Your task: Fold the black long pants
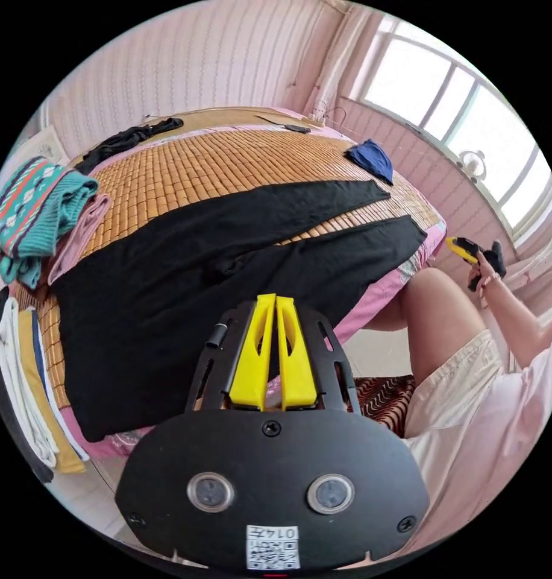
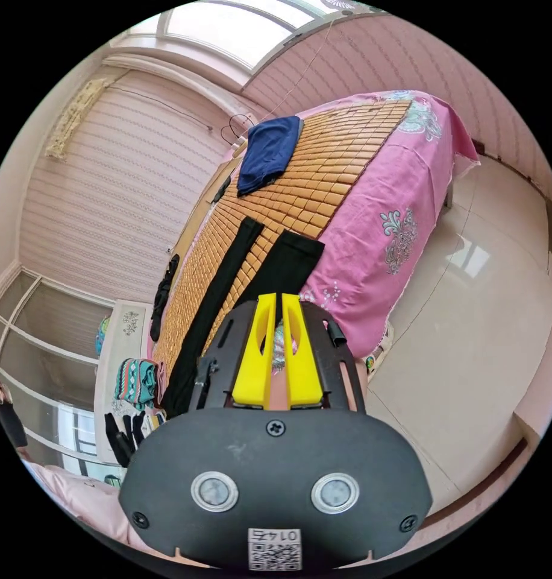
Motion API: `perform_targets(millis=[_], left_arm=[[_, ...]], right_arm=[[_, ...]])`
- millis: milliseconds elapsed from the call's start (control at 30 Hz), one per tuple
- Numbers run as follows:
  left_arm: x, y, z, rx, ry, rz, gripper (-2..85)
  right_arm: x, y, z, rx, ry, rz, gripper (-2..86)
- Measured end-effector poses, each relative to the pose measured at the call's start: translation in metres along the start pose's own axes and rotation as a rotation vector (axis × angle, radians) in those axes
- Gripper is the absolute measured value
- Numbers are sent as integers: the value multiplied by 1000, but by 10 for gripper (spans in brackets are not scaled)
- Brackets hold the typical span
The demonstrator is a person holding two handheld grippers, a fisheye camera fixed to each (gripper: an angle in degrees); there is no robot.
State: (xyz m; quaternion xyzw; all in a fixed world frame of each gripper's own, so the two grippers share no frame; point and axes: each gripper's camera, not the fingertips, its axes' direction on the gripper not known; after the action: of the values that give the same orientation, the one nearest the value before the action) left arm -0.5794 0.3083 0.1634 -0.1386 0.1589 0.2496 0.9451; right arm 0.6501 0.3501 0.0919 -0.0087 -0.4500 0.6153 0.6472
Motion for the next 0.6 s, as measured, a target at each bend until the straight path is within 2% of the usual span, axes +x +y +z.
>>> perform_targets(millis=[133, 300, 500, 600], left_arm=[[-41, 21, -50, 99, -63, -145, 4], [-103, 70, -97, 156, -108, -372, 45], [-173, 111, -108, 59, -115, -610, 60], [-190, 112, -113, 51, -149, -641, 64]], right_arm=[[13, -4, -50, 21, -161, 49, 20], [0, -19, -81, -57, -146, 52, 49], [-28, -56, -89, -148, -68, 37, 66], [-22, -77, -84, -193, -132, 125, 75]])
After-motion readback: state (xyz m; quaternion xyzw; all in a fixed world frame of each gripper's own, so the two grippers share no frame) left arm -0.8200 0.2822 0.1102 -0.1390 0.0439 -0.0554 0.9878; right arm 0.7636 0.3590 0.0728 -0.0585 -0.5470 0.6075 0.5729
